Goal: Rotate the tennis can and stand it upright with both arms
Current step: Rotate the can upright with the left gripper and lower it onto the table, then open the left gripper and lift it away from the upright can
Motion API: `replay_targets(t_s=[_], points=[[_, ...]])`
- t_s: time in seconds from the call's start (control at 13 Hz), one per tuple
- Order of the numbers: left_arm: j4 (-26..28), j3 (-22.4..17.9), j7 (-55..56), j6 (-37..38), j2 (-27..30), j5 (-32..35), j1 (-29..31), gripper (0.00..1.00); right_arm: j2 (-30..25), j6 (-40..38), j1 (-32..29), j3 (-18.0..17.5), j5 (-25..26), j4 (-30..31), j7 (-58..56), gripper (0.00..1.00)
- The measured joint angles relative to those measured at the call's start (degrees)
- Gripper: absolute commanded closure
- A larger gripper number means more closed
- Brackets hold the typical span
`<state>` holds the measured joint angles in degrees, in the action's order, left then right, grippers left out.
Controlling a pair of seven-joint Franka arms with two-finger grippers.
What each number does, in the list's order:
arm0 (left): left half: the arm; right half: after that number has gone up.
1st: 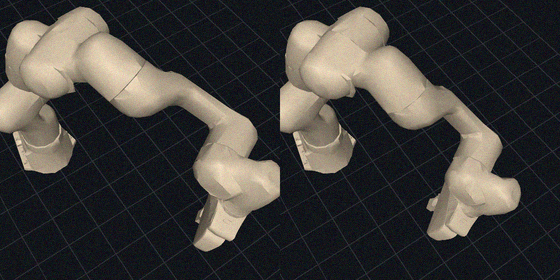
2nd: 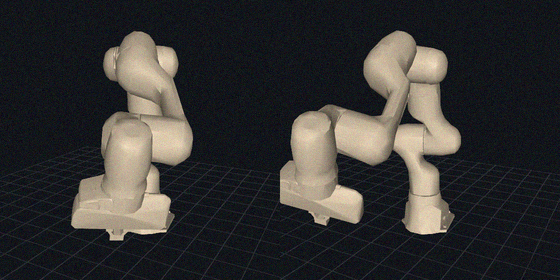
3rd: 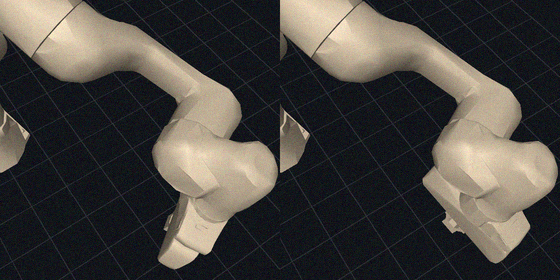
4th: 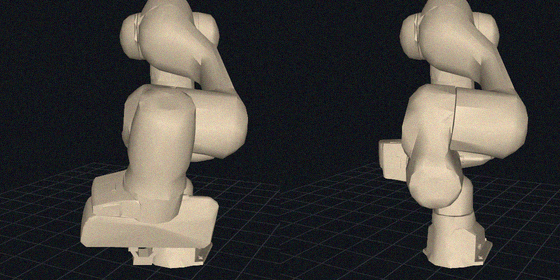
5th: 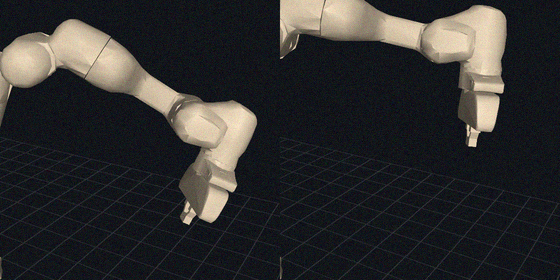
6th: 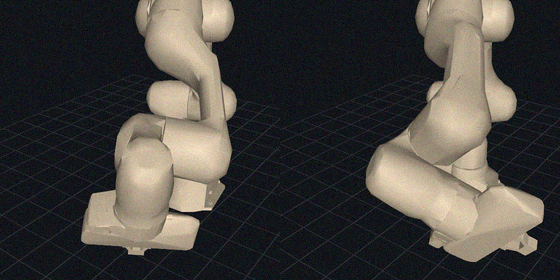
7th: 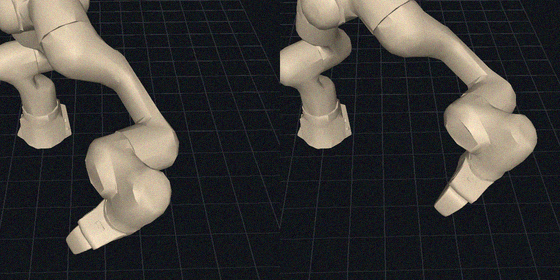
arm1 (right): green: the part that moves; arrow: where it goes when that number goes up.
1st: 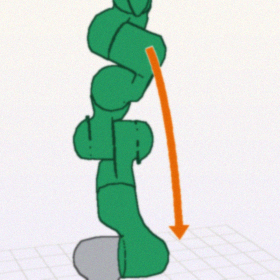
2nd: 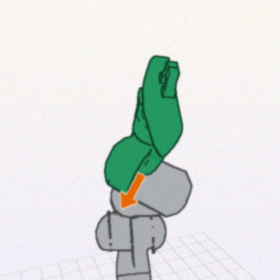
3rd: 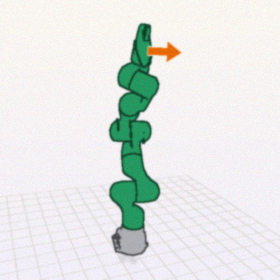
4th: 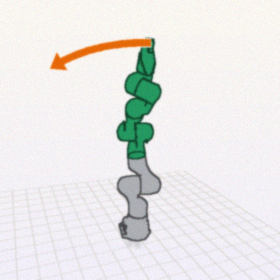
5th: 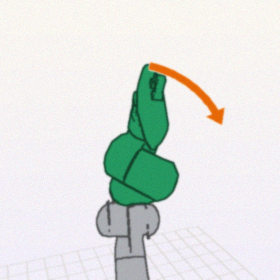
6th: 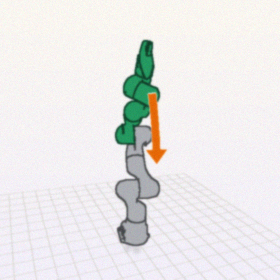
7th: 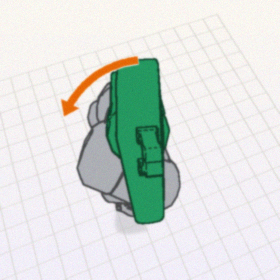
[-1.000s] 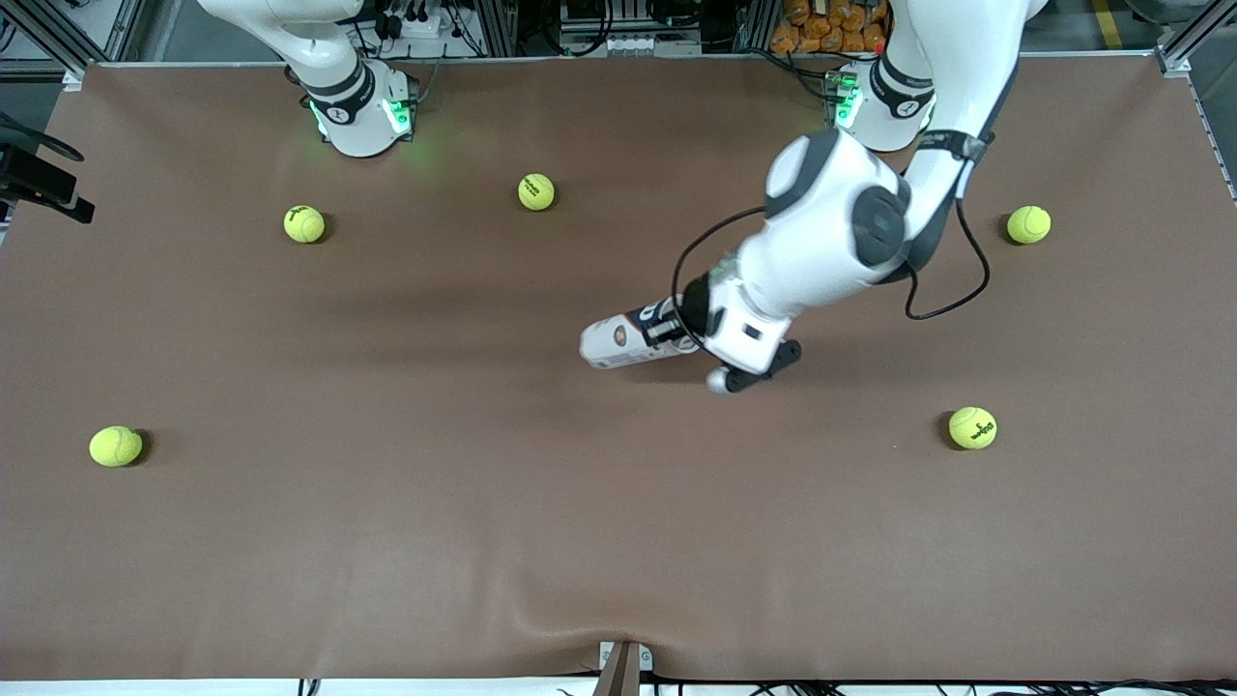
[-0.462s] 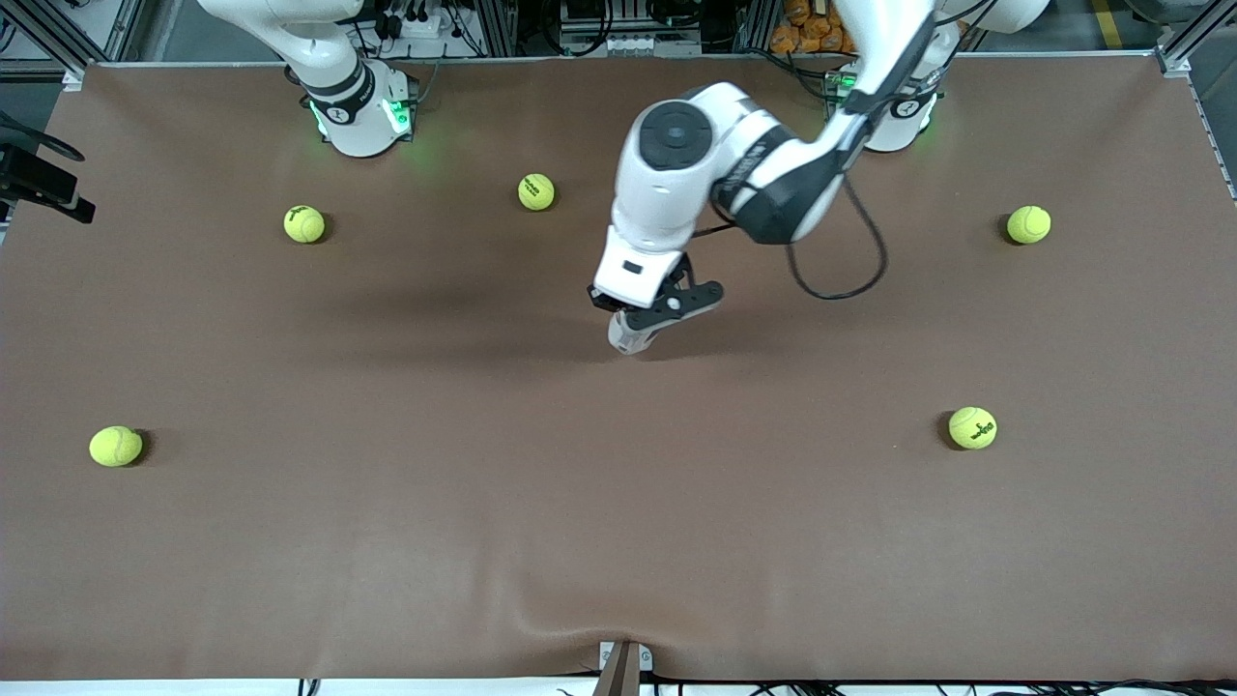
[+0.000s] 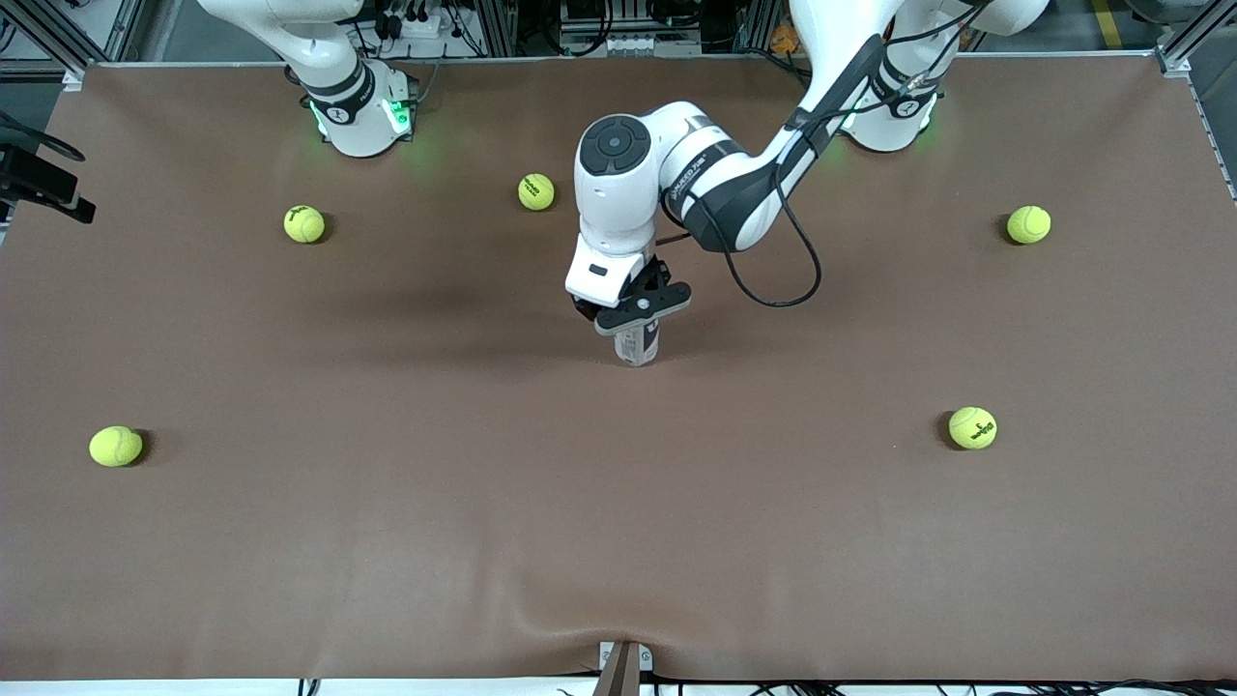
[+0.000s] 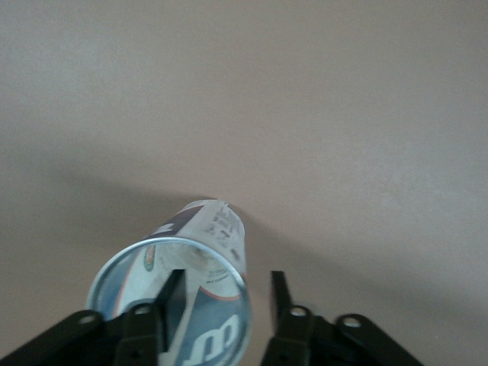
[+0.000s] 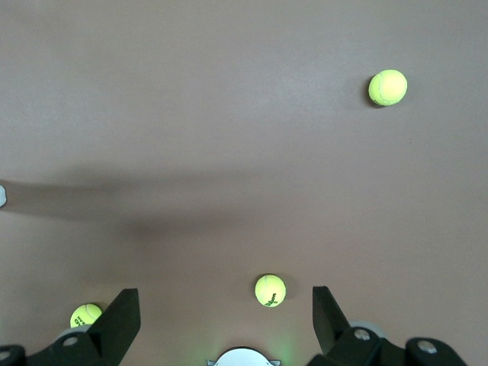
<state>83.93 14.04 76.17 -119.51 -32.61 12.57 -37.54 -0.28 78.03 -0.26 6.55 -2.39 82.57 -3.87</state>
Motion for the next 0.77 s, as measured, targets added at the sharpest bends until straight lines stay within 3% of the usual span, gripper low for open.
replay_targets(t_s=[0.31,0.77], points=[[-2.53,0.01,0.0,1.55,0.86,0.06,-0.1,0.0,0.0,0.0,0.02,-0.08,0.0,0.0,-0.01,0.0],[-7.58,-0.93,-0.06,14.61,9.53,0.22,2.35,0.0,0.0,0.0,0.03,-0.13,0.0,0.0,-0.02,0.0]])
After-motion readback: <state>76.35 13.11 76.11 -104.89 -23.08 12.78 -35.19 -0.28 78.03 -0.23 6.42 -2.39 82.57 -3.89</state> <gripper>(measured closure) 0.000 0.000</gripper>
